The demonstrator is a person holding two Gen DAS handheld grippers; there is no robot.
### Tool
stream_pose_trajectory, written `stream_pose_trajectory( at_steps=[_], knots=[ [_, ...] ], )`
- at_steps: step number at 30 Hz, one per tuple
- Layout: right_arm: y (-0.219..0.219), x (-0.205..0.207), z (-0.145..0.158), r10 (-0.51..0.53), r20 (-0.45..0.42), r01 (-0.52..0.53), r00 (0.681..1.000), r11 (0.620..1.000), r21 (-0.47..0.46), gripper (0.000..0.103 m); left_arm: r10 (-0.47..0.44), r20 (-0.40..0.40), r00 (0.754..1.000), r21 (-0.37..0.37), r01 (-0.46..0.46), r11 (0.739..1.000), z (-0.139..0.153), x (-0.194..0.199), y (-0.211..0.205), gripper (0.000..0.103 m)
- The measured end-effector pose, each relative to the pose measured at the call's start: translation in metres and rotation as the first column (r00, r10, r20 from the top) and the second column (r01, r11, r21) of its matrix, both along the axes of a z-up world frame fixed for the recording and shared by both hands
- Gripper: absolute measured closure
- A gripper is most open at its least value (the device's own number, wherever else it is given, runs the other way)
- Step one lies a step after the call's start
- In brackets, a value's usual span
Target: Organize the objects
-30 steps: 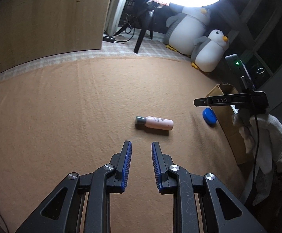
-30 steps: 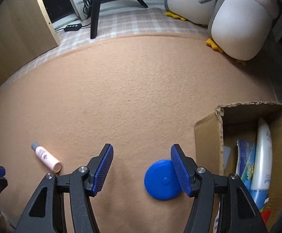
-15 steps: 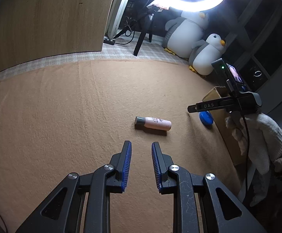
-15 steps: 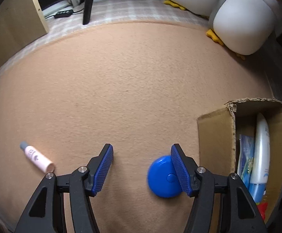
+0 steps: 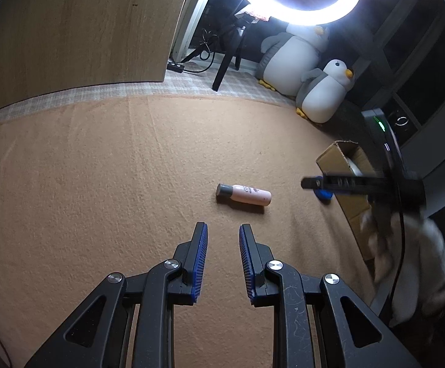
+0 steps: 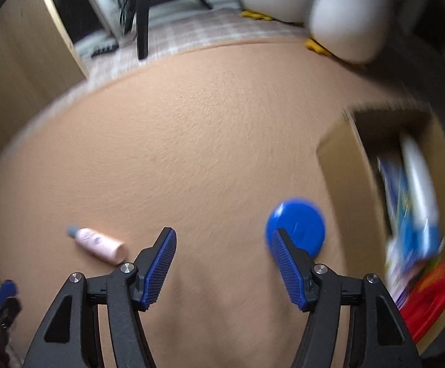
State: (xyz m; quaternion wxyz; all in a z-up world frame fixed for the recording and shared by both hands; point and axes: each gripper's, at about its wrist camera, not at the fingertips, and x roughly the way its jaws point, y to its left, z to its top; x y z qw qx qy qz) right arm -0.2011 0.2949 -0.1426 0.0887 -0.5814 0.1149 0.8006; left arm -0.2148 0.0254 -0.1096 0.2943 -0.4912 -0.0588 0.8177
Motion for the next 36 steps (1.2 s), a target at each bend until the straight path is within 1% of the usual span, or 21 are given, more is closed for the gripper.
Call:
stream_pose_trajectory(
  at_steps=[1, 4, 7, 11, 14, 15, 16, 20, 23, 26, 28, 29, 31, 34, 36],
  knots=[
    [-0.004, 0.011, -0.002, -0.022, -0.018, 0.022, 1.0, 1.0, 0.011, 0.042, -0.006, 0.0, 1.0, 0.0, 0.006, 1.0, 0.0, 0.0, 0.0, 0.08],
    [-0.013, 0.031, -0.01, -0.082, -0.065, 0.081, 0.994, 0.997, -0.015, 0.042, -0.027, 0.004, 1.0, -0.005, 0.027, 1.0, -0.001, -0.001, -0.001, 0.08],
    [-0.019, 0.038, -0.015, -0.105, -0.112, 0.11, 0.988, 0.993, 0.046, 0.042, -0.051, 0.009, 0.999, -0.017, 0.051, 0.999, -0.001, -0.002, 0.002, 0.08],
    [-0.006, 0.042, -0.017, -0.158, -0.149, 0.172, 0.976, 0.982, 0.081, 0.042, -0.082, 0.012, 0.997, -0.037, 0.082, 0.996, -0.002, -0.002, 0.005, 0.08],
    [0.008, 0.036, -0.028, -0.2, -0.14, 0.208, 0.97, 0.977, 0.043, 0.042, -0.101, 0.019, 0.995, -0.046, 0.102, 0.994, -0.004, -0.006, 0.007, 0.08],
    [0.011, 0.035, -0.029, -0.203, -0.141, 0.21, 0.969, 0.977, 0.036, 0.042, -0.105, 0.021, 0.994, -0.048, 0.106, 0.993, -0.004, -0.006, 0.008, 0.08],
    [0.013, 0.035, -0.028, -0.192, -0.161, 0.201, 0.968, 0.979, 0.045, 0.042, -0.111, 0.022, 0.994, -0.049, 0.111, 0.993, -0.005, -0.008, 0.009, 0.08],
    [0.022, 0.032, -0.028, -0.142, -0.2, 0.144, 0.969, 0.99, -0.007, 0.041, -0.126, 0.024, 0.992, -0.044, 0.127, 0.991, -0.006, -0.01, 0.012, 0.08],
    [0.026, 0.03, -0.028, -0.106, -0.217, 0.102, 0.97, 0.994, -0.03, 0.041, -0.13, 0.018, 0.991, -0.035, 0.131, 0.991, -0.007, -0.01, 0.013, 0.08],
    [0.024, 0.024, -0.029, -0.045, -0.213, 0.046, 0.976, 0.999, 0.0, 0.04, -0.128, 0.022, 0.991, -0.017, 0.129, 0.992, -0.009, -0.011, 0.014, 0.08],
    [0.016, 0.017, -0.031, 0.003, -0.192, 0.006, 0.981, 0.999, 0.042, 0.037, -0.128, 0.032, 0.991, -0.011, 0.129, 0.992, -0.012, -0.011, 0.014, 0.08],
    [0.015, 0.016, -0.031, 0.01, -0.184, -0.001, 0.983, 0.999, 0.05, 0.037, -0.129, 0.035, 0.991, -0.012, 0.13, 0.991, -0.014, -0.012, 0.014, 0.08],
    [0.019, 0.017, -0.03, -0.024, -0.192, 0.028, 0.981, 0.999, 0.018, 0.037, -0.127, 0.039, 0.991, -0.013, 0.128, 0.992, -0.016, -0.012, 0.013, 0.08],
    [0.026, 0.023, -0.028, -0.085, -0.198, 0.069, 0.976, 0.994, -0.083, 0.037, -0.126, 0.055, 0.99, -0.01, 0.127, 0.992, -0.019, -0.019, 0.014, 0.08],
    [0.026, 0.031, -0.024, -0.102, -0.194, 0.079, 0.976, 0.989, -0.124, 0.037, -0.128, 0.05, 0.99, -0.017, 0.129, 0.991, -0.017, -0.027, 0.021, 0.08]
  ],
)
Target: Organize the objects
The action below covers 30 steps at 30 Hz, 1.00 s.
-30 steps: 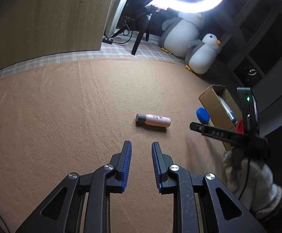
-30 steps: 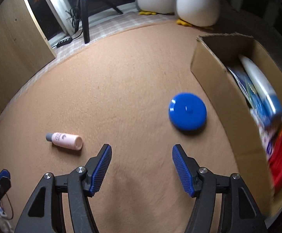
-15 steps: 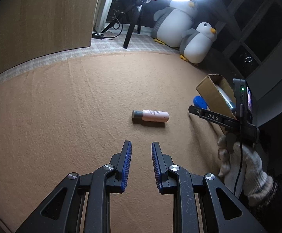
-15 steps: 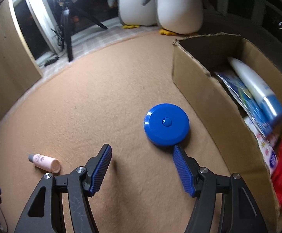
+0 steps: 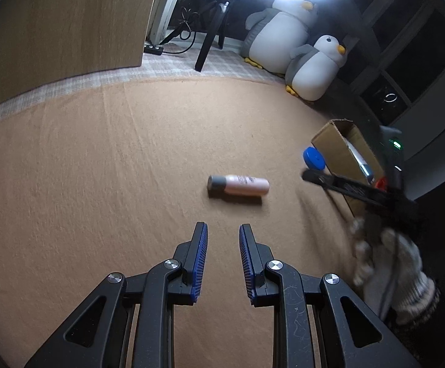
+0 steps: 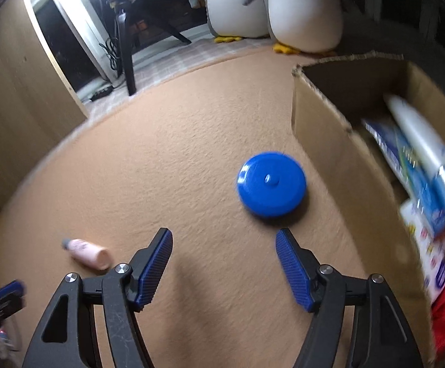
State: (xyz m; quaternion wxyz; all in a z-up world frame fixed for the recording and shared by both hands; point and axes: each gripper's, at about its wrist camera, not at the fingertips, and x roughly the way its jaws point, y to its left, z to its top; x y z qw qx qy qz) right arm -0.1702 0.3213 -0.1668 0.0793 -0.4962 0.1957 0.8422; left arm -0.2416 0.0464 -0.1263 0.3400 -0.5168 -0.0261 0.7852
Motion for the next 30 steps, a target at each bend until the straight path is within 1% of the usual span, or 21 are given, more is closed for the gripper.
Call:
stream_pose_trajectory(
  at_steps=[2, 4, 6, 7, 8, 9, 11, 12, 15, 19, 23, 26, 27, 30],
  knots=[
    [-0.002, 0.012, 0.008, 0.002, -0.005, -0.002, 1.0, 1.0, 0.008, 0.037, -0.022, -0.01, 1.0, 0.004, 0.022, 1.0, 0.003, -0.005, 0.011, 0.08],
    [-0.003, 0.027, 0.017, 0.012, -0.012, -0.012, 1.0, 1.0, 0.015, 0.037, -0.07, -0.036, 0.997, -0.001, 0.07, 0.998, 0.008, -0.008, 0.034, 0.079],
    [-0.003, 0.044, 0.026, 0.019, -0.014, -0.018, 1.0, 1.0, 0.024, 0.037, -0.132, -0.054, 0.99, 0.0, 0.132, 0.991, 0.009, -0.008, 0.058, 0.061],
    [-0.002, 0.051, 0.029, 0.022, -0.014, -0.021, 1.0, 0.999, 0.026, 0.037, -0.168, -0.065, 0.984, -0.01, 0.168, 0.986, 0.009, -0.007, 0.075, 0.045],
    [-0.001, 0.058, 0.032, 0.026, -0.014, -0.026, 1.0, 0.999, 0.027, 0.037, -0.191, -0.075, 0.979, -0.019, 0.19, 0.982, 0.009, -0.007, 0.087, 0.038],
    [0.0, 0.067, 0.035, 0.031, -0.013, -0.03, 0.999, 0.999, 0.031, 0.037, -0.23, -0.095, 0.969, -0.029, 0.228, 0.973, 0.009, -0.005, 0.106, 0.038],
    [0.003, 0.086, 0.04, 0.04, -0.01, -0.04, 0.999, 0.999, 0.022, 0.037, -0.271, -0.114, 0.956, -0.053, 0.267, 0.962, 0.007, -0.002, 0.131, 0.038],
    [0.004, 0.097, 0.042, 0.048, -0.005, -0.048, 0.999, 0.999, 0.012, 0.037, -0.295, -0.127, 0.947, -0.07, 0.288, 0.955, 0.005, 0.0, 0.15, 0.038],
    [0.007, 0.119, 0.047, 0.073, 0.007, -0.074, 0.997, 0.997, 0.019, 0.037, -0.332, -0.127, 0.935, -0.107, 0.32, 0.941, -0.005, -0.001, 0.189, 0.038],
    [0.017, 0.14, 0.054, 0.088, -0.004, -0.088, 0.996, 0.996, 0.01, 0.037, -0.36, -0.132, 0.924, -0.161, 0.338, 0.927, -0.022, -0.003, 0.234, 0.038],
    [0.03, 0.155, 0.063, 0.089, -0.029, -0.088, 0.996, 0.996, 0.013, 0.037, -0.373, -0.143, 0.917, -0.192, 0.344, 0.919, -0.031, -0.001, 0.261, 0.038],
    [0.043, 0.164, 0.069, 0.079, -0.044, -0.078, 0.996, 0.997, 0.009, 0.037, -0.384, -0.171, 0.907, -0.238, 0.34, 0.91, -0.037, 0.0, 0.277, 0.038],
    [0.048, 0.164, 0.071, 0.078, -0.05, -0.078, 0.996, 0.997, 0.009, 0.037, -0.38, -0.178, 0.908, -0.257, 0.33, 0.908, -0.04, 0.0, 0.283, 0.038],
    [0.058, 0.172, 0.076, 0.074, -0.061, -0.073, 0.995, 0.997, 0.009, 0.037, -0.375, -0.18, 0.909, -0.272, 0.32, 0.907, -0.046, -0.002, 0.29, 0.038]
  ],
)
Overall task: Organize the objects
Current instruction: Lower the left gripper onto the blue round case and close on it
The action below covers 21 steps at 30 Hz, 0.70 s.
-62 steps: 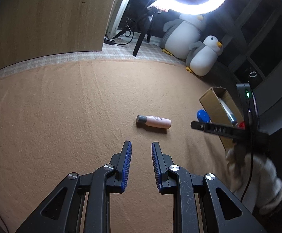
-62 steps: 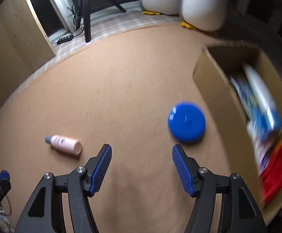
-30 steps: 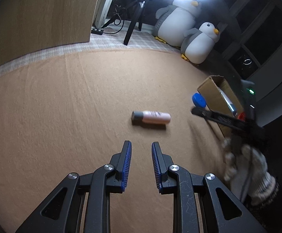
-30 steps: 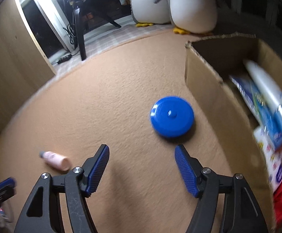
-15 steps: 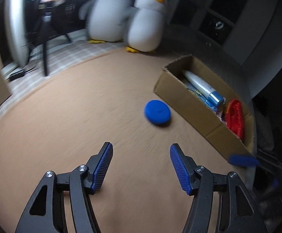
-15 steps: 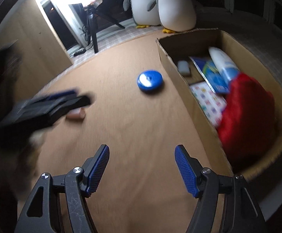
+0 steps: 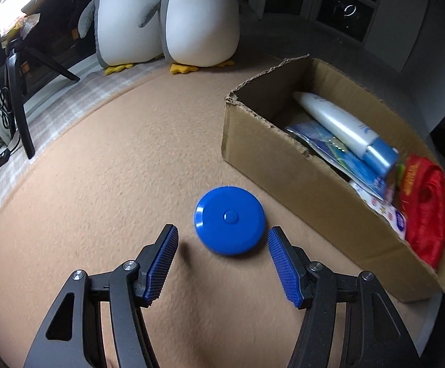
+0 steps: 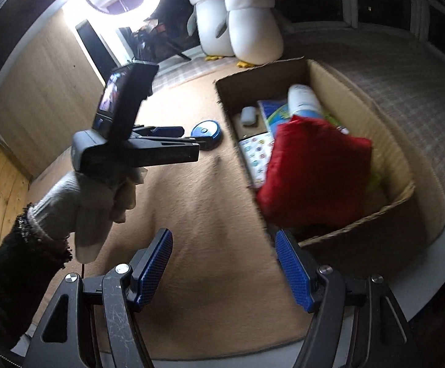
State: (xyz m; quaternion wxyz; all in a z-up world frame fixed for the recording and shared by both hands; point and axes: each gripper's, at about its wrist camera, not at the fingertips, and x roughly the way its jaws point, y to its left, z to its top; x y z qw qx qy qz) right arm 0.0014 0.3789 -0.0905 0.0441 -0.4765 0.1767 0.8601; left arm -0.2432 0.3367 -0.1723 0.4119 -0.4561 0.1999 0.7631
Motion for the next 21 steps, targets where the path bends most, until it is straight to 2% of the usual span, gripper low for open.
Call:
stream_pose_trajectory(
  at_steps=[4, 9, 12, 13, 21],
  knots=[
    [0.006, 0.007, 0.001, -0.005, 0.003, 0.005, 1.0, 1.0, -0.005, 0.037, 0.002, -0.04, 0.999, -0.032, -0.003, 0.999, -0.007, 0.001, 0.012, 0.038],
    [0.013, 0.012, -0.002, -0.013, 0.012, 0.013, 1.0, 1.0, -0.013, 0.037, 0.024, -0.058, 0.998, -0.016, -0.025, 1.0, -0.008, -0.003, 0.017, 0.04],
    [0.012, 0.017, -0.001, -0.015, 0.014, 0.015, 1.0, 1.0, -0.009, 0.037, 0.029, -0.066, 0.997, -0.005, -0.029, 1.0, -0.008, -0.005, 0.017, 0.048],
    [0.012, 0.017, 0.0, -0.015, 0.014, 0.015, 1.0, 1.0, -0.005, 0.037, 0.013, -0.067, 0.998, -0.006, -0.014, 1.0, -0.008, -0.004, 0.017, 0.049],
    [0.004, 0.016, 0.004, 0.014, 0.002, -0.014, 1.0, 1.0, 0.0, 0.037, 0.058, -0.032, 0.998, 0.011, -0.058, 0.998, -0.008, 0.003, -0.003, 0.05]
  ],
)
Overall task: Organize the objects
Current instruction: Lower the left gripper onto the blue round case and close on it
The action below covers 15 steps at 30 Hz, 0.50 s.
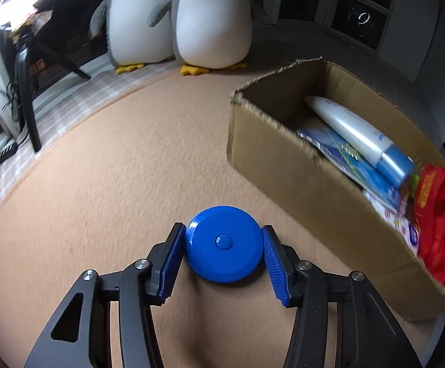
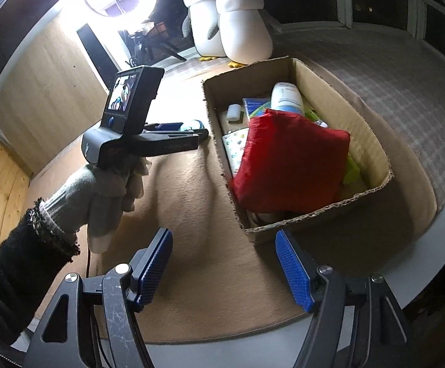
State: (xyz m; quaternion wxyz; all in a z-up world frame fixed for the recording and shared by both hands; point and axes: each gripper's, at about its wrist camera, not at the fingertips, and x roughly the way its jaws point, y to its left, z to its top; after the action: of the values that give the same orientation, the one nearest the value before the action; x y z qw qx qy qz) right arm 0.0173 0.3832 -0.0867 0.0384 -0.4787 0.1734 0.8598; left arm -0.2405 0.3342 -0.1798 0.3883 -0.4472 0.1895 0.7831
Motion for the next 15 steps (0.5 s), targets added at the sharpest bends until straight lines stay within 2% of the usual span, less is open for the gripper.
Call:
stream_pose_trajectory(
  at_steps=[7, 9, 15],
  knots=[
    [-0.015, -0.018, 0.007, 0.06, -0.042, -0.061, 0.997, 0.998, -0.026, 0.037, 0.087, 0.059, 0.994, 0.027, -0.089, 0.996, 0.002, 0.03, -0.066, 0.05],
    [-0.023, -0.028, 0.008, 0.093, -0.048, -0.095, 0.994, 0.995, -0.039, 0.037, 0.11, 0.051, 0.993, 0.016, -0.111, 0.994, 0.002, 0.04, -0.085, 0.05],
    [-0.065, -0.081, 0.001, 0.274, -0.039, -0.275, 0.961, 0.96, -0.046, 0.037, 0.246, 0.046, 0.968, -0.008, -0.246, 0.969, 0.002, 0.054, -0.16, 0.05]
  ],
)
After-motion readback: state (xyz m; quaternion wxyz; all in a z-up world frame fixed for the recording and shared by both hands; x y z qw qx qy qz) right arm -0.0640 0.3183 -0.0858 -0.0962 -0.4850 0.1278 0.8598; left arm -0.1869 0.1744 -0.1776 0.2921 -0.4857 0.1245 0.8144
